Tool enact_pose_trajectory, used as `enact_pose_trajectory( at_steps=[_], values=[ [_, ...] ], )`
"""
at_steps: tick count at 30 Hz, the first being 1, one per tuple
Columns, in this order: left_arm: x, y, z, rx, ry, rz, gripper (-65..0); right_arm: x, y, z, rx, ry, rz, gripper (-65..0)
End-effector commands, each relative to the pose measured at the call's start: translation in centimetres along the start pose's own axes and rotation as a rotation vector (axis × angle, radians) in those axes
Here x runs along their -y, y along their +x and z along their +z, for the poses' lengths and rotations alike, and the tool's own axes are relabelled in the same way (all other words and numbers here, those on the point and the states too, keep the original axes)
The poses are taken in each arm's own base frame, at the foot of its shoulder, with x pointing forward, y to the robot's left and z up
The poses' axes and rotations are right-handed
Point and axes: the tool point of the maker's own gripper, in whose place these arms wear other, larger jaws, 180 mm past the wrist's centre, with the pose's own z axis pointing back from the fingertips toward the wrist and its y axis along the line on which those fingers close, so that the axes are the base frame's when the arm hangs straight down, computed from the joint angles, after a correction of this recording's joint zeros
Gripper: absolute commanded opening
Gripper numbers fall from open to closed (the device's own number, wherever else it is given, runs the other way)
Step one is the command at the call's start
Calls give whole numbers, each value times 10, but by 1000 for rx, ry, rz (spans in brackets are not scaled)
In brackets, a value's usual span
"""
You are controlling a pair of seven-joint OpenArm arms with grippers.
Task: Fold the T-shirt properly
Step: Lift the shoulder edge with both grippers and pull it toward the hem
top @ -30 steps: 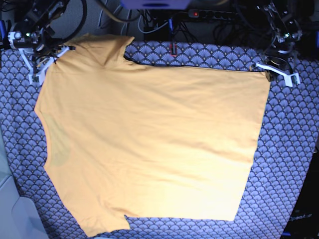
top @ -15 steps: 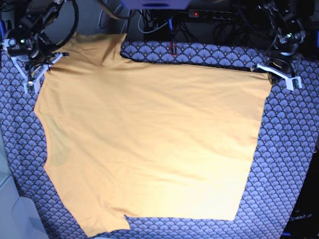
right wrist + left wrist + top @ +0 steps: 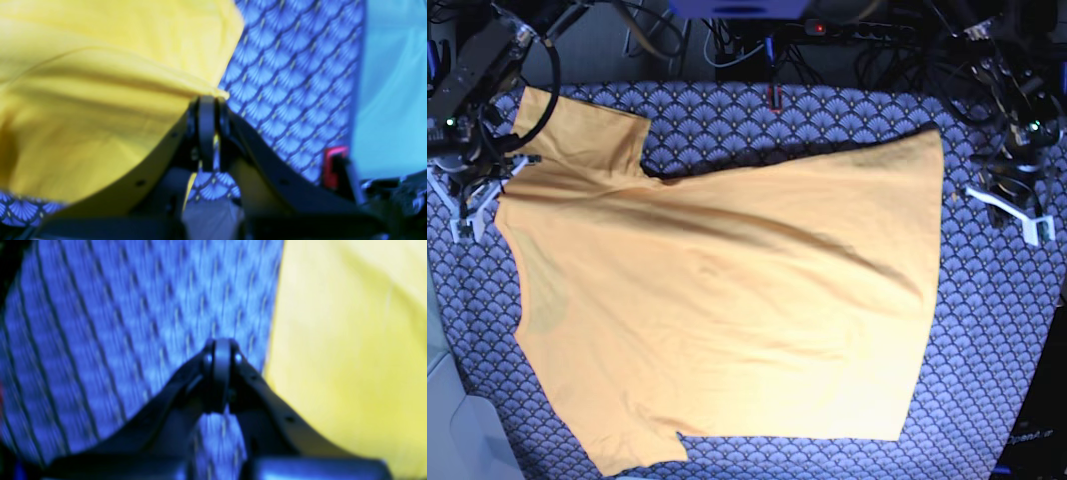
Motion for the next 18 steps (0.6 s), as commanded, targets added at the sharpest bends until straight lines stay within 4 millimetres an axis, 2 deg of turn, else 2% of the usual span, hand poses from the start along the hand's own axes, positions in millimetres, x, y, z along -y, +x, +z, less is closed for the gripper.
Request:
enact_pose_trajectory(
  at_steps=[1,6,9,11,16,18],
  values=[
    [-1,15,0,34,2,-5,-650,5,11,4,32,-19,15,-650],
    [10,43,-10,58,-18,4,-650,2,39,2,59,-52,63,-650],
    [17,41,-11,26,-31,2,-650,2,45,2,52,-75,73,-650],
    [17,32,-10,-2,-34,0,-650,0,41,2,37,-72,72,-650],
    [7,-23,5,-121,-22,-15,-649,-6,39,1,35,-57,64,-650],
    [2,-44,13,-166,-16,-24,-591,-8,38,0,33,-52,61,-650]
  ],
)
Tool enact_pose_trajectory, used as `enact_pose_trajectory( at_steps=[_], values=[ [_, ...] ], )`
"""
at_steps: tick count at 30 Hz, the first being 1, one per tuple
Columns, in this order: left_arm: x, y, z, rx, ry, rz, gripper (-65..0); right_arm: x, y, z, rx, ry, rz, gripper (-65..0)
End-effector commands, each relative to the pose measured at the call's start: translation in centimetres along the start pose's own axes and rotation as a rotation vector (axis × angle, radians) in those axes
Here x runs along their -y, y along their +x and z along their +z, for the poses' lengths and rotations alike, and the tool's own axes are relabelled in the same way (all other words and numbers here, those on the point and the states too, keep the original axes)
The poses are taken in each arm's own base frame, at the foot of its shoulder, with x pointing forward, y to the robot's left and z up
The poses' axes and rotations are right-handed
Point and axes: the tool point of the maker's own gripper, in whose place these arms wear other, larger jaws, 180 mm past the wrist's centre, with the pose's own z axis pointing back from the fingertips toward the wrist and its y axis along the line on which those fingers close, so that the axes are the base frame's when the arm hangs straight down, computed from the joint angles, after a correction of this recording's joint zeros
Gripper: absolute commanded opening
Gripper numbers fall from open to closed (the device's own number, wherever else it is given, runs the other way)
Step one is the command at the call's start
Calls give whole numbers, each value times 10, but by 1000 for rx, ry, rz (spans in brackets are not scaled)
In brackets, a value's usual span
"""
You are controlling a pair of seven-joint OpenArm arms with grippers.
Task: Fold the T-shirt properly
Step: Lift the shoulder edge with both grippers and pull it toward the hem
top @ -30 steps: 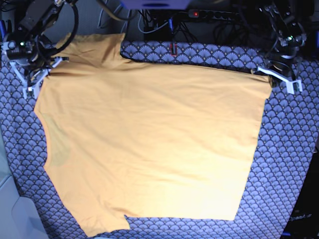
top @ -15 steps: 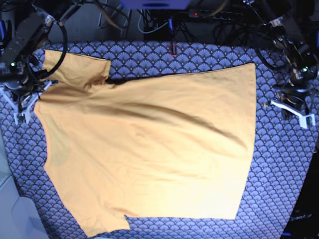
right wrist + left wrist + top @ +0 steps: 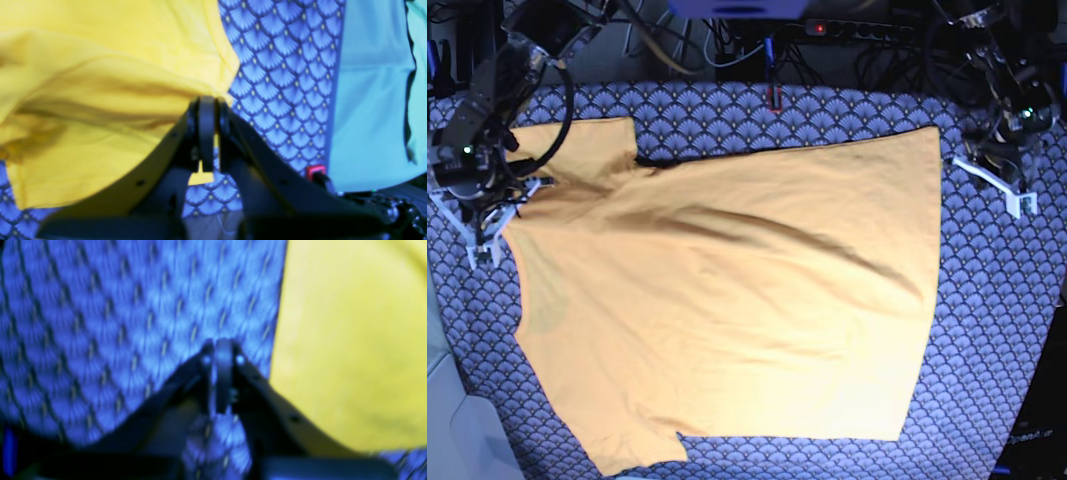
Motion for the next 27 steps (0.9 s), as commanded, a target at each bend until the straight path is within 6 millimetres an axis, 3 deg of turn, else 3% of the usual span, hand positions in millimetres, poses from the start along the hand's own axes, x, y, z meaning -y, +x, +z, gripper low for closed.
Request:
enact_pose_trajectory(
  at_steps=[1,4,7,12,19,27],
  values=[
    [-1,14,7,55,-3,-25,-553,5,11,4,39,-16,1,-650],
    [17,-1,18,49,-75,-87,-444,5,11,4,39,-15,0,-650],
    [21,3,34,97,-103,-120,-389,1,14,4,43,-8,11,-650],
    [24,-5,38,97,-110,-100,-380,-3,16,4,48,2,20,-650],
    [30,-43,19,3,-176,-49,-379,-7,14,3,44,12,16,-650],
    [47,-43,13,52,-222,-17,-379,-16,9,2,31,30,42,-650]
  ],
)
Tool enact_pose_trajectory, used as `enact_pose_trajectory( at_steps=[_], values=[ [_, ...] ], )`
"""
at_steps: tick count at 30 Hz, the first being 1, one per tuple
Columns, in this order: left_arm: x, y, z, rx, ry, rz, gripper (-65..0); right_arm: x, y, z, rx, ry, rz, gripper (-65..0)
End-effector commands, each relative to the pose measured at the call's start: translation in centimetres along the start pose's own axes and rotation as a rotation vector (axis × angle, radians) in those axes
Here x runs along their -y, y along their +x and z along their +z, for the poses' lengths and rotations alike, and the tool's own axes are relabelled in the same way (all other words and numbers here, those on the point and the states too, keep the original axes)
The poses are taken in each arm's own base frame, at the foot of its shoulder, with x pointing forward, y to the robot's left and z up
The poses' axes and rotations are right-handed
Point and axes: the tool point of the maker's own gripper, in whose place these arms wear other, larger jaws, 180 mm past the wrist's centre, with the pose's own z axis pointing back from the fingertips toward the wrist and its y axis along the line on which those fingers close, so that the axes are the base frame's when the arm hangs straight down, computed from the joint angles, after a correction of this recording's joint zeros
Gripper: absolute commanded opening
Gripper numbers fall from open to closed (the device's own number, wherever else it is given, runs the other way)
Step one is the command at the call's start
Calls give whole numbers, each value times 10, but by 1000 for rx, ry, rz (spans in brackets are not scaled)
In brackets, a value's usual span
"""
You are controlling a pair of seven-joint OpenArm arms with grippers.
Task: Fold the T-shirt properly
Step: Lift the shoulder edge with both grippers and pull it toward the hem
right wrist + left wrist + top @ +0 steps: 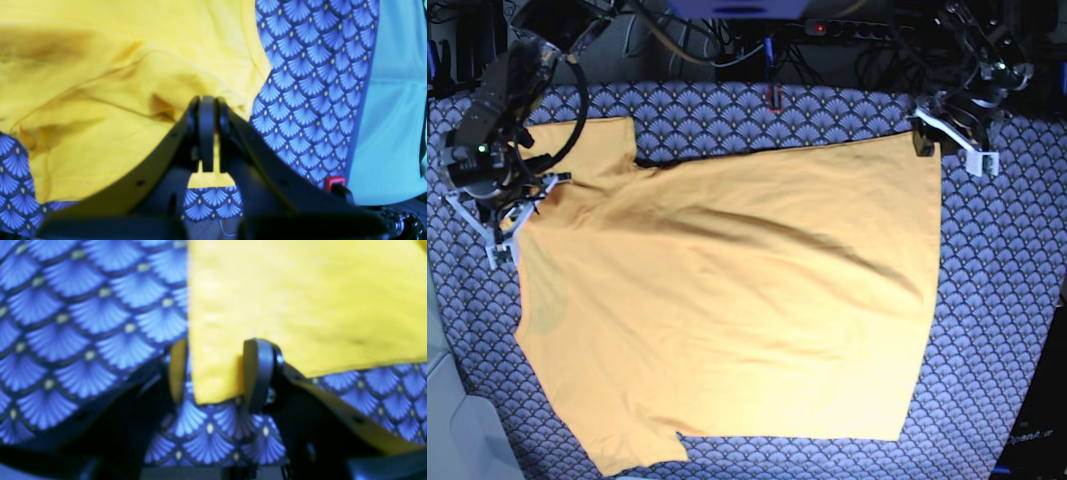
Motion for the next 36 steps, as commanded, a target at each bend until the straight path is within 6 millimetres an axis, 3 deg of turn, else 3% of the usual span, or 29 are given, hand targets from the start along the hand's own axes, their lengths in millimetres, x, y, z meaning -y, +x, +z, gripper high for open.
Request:
enact_pose_trajectory(
  at_steps=[1,12,16,24,26,30,36],
  values=[
    [-4,7,1,29,3,2,-379,6,8,4,31,-17,2,-650],
    [2,-19,-6,-22,-22,65,-382,6,8,4,31,-17,2,-650],
    [6,-38,-1,-58,-24,83,-383,6,8,4,31,-17,2,-650],
    [10,-49,1,-77,-27,98,-391,6,9,4,32,-17,2,-650],
    [10,-48,1,-75,-26,96,-448,6,9,4,32,-17,2,-650],
    [9,-48,1,-82,-26,93,-650,6,9,4,32,-17,2,-650],
    [8,-44,2,-74,-22,84,-650,6,8,4,31,-17,2,-650]
  ],
)
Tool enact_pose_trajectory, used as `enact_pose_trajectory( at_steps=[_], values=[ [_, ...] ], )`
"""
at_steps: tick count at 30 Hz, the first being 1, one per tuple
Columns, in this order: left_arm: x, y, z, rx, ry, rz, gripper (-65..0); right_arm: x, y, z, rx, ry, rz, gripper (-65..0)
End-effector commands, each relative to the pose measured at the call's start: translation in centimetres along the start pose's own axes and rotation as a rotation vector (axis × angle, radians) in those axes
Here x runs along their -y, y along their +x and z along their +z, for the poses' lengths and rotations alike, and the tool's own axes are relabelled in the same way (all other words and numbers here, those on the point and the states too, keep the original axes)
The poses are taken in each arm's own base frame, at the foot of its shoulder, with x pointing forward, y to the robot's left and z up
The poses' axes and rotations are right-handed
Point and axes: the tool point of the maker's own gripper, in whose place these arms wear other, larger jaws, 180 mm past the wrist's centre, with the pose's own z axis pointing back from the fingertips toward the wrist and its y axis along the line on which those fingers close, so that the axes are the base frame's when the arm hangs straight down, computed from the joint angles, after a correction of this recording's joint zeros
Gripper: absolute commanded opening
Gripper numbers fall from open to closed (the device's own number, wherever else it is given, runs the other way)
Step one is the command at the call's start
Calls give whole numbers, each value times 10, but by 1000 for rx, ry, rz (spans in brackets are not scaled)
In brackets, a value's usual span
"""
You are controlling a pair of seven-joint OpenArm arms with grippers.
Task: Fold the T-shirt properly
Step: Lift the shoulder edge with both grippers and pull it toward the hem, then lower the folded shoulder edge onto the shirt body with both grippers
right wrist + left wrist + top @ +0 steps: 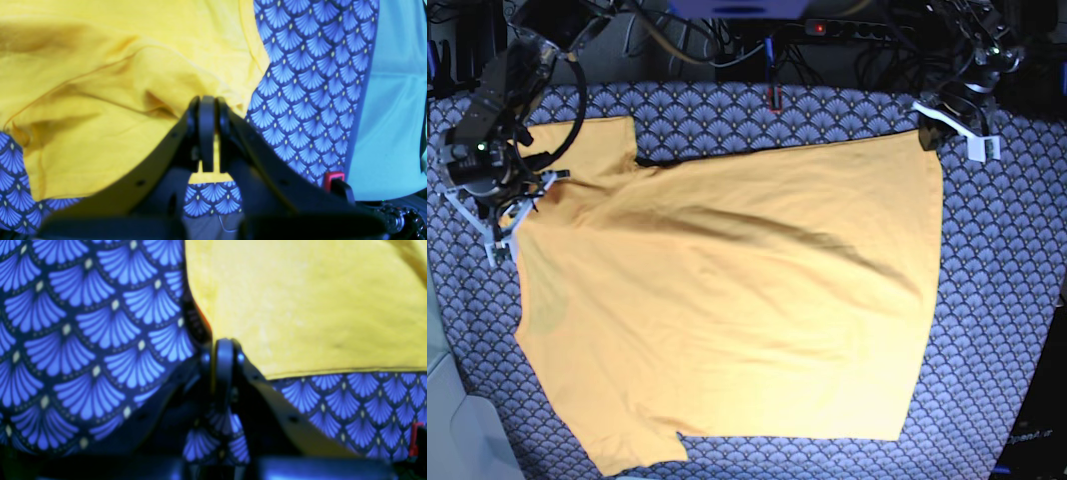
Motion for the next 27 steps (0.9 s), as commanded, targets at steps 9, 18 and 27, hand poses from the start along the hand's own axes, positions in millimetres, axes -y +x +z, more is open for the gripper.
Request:
enact_pose_trajectory(
  at_steps=[9,18,27],
  values=[
    [-13,42,1,13,67,-91,-650,5,12,4,42,-15,3,-650],
    [-28,101,-10,19,139,-174,-650,-12,17,4,52,18,21,-650],
    [-23,130,-16,45,132,-182,-650,-13,24,5,70,21,28,-650]
  ],
)
